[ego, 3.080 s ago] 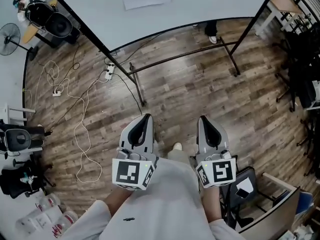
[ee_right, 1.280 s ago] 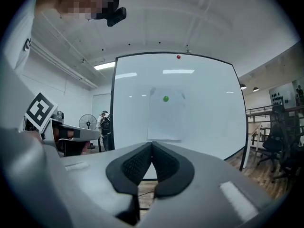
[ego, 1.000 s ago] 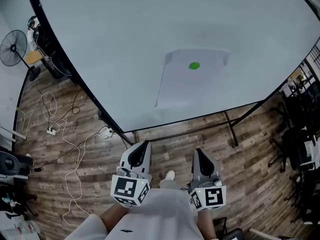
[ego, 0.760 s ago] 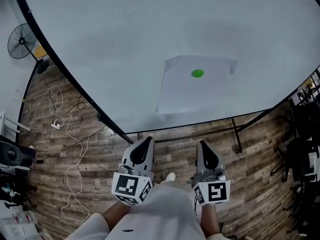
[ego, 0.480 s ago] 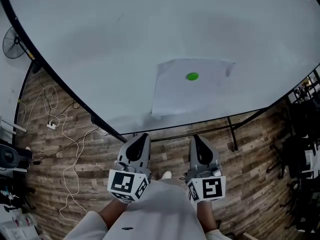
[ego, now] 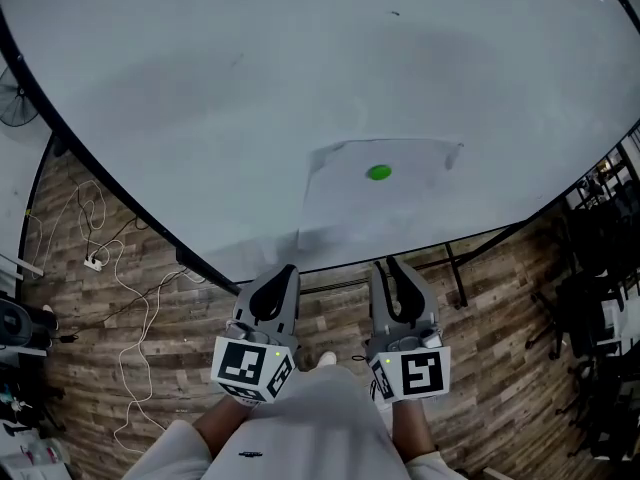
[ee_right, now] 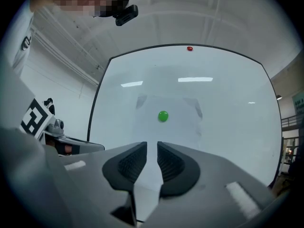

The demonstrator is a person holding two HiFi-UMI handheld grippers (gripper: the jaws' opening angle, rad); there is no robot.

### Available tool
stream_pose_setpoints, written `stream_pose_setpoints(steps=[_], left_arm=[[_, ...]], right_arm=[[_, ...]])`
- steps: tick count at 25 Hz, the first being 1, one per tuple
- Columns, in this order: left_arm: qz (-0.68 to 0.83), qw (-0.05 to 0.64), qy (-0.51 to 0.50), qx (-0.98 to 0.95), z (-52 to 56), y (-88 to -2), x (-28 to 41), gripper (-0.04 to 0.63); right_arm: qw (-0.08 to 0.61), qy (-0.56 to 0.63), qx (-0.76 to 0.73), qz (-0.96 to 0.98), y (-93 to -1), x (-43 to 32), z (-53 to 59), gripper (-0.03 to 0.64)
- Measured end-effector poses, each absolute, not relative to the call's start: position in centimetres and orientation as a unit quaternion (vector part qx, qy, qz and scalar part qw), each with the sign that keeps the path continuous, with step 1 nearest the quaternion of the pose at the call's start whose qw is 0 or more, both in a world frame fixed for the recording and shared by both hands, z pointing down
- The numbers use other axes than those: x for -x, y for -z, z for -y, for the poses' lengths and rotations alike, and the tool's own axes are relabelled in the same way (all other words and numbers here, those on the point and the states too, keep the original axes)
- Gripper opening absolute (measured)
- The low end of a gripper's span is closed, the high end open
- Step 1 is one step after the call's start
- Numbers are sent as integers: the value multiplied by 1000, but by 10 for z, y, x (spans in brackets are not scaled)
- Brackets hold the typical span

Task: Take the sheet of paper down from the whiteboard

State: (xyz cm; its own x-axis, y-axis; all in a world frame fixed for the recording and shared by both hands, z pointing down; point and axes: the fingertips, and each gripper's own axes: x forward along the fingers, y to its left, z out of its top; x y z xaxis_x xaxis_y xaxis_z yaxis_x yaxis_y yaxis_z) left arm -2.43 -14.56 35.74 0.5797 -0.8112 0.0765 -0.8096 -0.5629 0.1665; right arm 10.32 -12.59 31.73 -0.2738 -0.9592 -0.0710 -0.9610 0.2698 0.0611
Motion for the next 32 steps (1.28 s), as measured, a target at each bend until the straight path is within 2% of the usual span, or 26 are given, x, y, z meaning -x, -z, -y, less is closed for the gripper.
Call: stream_pose_setpoints(steps=[4, 8, 28, 32], left_arm=[[452, 88, 12, -888, 154, -348, 25, 6], [448, 88, 15, -890, 160, -346, 23, 6], [447, 89, 24, -890, 169, -341, 27, 6], [443, 90, 21, -892, 172, -341, 23, 7]], right_arm=[[6, -77, 599, -797, -295, -95, 143, 125], [-11, -102, 591, -800, -276, -87, 162, 151], [-58, -126, 643, -753, -247, -100, 225, 153], [-61, -122, 649, -749, -247, -102, 229, 135]])
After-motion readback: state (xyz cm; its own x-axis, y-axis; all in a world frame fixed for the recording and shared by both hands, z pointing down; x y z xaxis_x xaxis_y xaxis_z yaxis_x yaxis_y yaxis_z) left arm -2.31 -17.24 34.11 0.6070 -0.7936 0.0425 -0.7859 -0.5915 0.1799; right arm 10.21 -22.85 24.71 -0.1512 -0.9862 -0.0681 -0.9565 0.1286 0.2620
